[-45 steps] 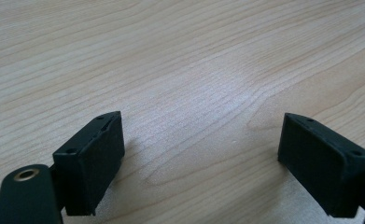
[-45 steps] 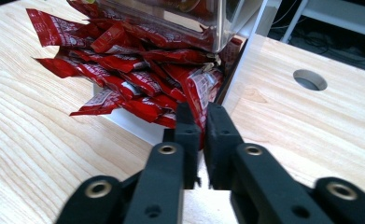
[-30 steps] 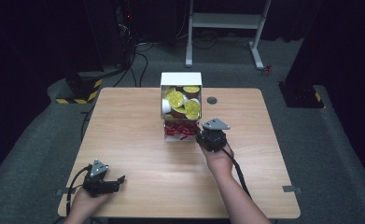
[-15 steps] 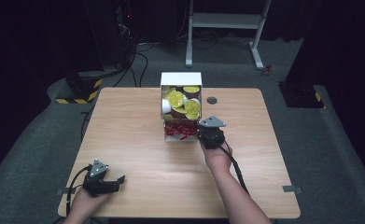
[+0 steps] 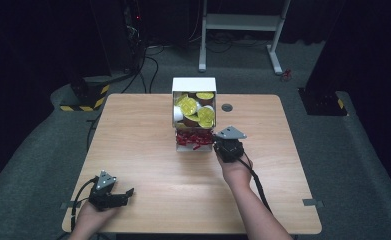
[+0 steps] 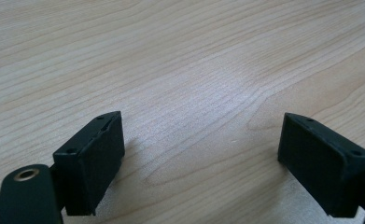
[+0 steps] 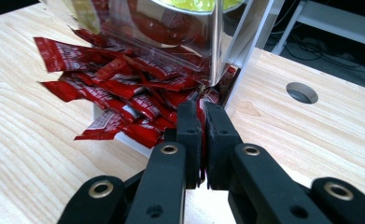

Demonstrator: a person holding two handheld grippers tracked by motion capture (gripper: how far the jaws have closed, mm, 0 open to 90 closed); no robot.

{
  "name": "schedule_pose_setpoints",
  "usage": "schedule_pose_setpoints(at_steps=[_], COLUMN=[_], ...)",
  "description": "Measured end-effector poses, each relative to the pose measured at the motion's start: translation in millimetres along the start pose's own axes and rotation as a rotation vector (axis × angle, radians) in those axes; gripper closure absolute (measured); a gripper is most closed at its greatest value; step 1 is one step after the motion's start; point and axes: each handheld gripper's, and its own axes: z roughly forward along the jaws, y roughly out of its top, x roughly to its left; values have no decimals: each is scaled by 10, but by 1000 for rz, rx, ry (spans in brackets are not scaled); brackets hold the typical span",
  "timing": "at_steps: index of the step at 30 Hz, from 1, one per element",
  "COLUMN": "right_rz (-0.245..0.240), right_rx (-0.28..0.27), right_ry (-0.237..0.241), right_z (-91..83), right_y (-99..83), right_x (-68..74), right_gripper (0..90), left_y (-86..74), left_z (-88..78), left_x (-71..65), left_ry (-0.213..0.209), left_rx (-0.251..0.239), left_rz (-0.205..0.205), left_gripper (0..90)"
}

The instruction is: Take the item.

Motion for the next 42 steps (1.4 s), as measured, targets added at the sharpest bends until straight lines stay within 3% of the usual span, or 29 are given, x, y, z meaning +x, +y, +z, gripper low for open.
schedule_pose_setpoints(at_steps=[22, 42], right_rz=[45, 96], right_rx=[-71, -137], right_ry=[32, 47], right_z=[-333, -660], right_y=[-140, -253], right_x=[-18, -178], right_gripper=[869, 874], left_y=[4, 3], left_z=[1, 2], left_x=[4, -3], left_ry=[4, 11], left_rx=[1, -2], left_rz=[6, -6], left_gripper=[149, 152])
